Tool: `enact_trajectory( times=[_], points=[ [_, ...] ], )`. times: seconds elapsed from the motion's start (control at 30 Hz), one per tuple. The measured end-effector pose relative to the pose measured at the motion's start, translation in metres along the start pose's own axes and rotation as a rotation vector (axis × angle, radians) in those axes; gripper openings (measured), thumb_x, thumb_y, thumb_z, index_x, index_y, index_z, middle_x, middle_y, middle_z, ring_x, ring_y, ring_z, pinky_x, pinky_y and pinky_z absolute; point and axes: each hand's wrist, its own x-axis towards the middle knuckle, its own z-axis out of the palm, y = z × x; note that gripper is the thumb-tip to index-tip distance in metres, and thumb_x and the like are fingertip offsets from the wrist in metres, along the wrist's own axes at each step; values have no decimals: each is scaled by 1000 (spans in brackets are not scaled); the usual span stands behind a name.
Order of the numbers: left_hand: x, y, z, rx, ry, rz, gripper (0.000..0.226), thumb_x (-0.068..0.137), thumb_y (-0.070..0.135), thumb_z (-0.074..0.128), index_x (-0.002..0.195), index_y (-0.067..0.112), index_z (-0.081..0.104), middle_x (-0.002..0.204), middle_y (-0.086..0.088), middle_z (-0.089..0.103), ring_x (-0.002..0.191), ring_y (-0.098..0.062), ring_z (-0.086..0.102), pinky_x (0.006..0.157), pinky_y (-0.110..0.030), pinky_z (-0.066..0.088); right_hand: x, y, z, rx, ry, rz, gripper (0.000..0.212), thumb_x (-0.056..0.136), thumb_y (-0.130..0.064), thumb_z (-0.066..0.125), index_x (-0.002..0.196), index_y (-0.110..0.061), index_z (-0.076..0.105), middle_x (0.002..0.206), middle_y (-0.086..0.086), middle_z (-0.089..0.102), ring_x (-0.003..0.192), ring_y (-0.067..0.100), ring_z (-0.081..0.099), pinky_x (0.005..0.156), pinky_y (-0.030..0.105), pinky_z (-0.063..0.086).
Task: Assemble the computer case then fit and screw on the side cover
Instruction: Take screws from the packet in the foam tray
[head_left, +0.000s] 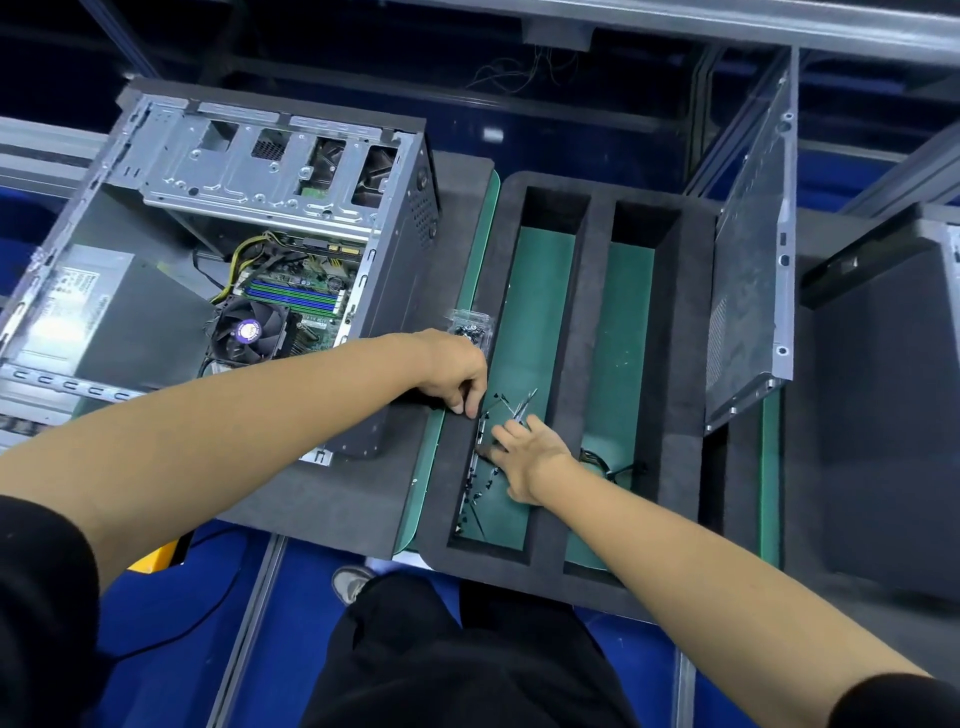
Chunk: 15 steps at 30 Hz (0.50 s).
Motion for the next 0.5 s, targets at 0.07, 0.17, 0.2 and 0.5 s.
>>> enact_trajectory(
  times=[0.07, 0.17, 0.2, 0.5],
  points=[
    [0, 1, -1, -22, -8, -9, 18, 85, 31, 78, 96, 44, 76, 76, 34, 53, 83, -1, 50, 66, -25, 38, 1, -3, 1, -27, -22, -26, 70, 103, -42, 42, 163, -29, 10, 157, 3, 25, 143, 22, 23, 110, 42, 25],
    [-2, 3, -3, -50, -25, -23, 16, 85, 29, 78, 96, 41, 76, 76, 28, 62, 83, -1, 54, 69, -26, 44, 4, -5, 1, -37, -35, -27, 71, 103, -46, 43, 163, -35, 7, 159, 4, 23, 144, 23, 22, 110, 42, 25],
    [-3, 4, -3, -56, -28, -27, 16, 86, 29, 77, 96, 40, 75, 78, 26, 64, 84, -1, 56, 72, -26, 47, 4, -5, 1, -26, -28, -17, 70, 103, -45, 44, 163, -37, 8, 159, 4, 22, 144, 23, 21, 110, 43, 25],
    [0, 4, -2, -81, -30, -45, 13, 84, 29, 79, 94, 38, 76, 77, 19, 65, 77, 1, 56, 62, -24, 41, 0, 6, -3, -20, 45, 78, 63, 103, -46, 42, 160, -24, 26, 161, 8, 19, 148, 25, 17, 120, 49, 14]
  ],
)
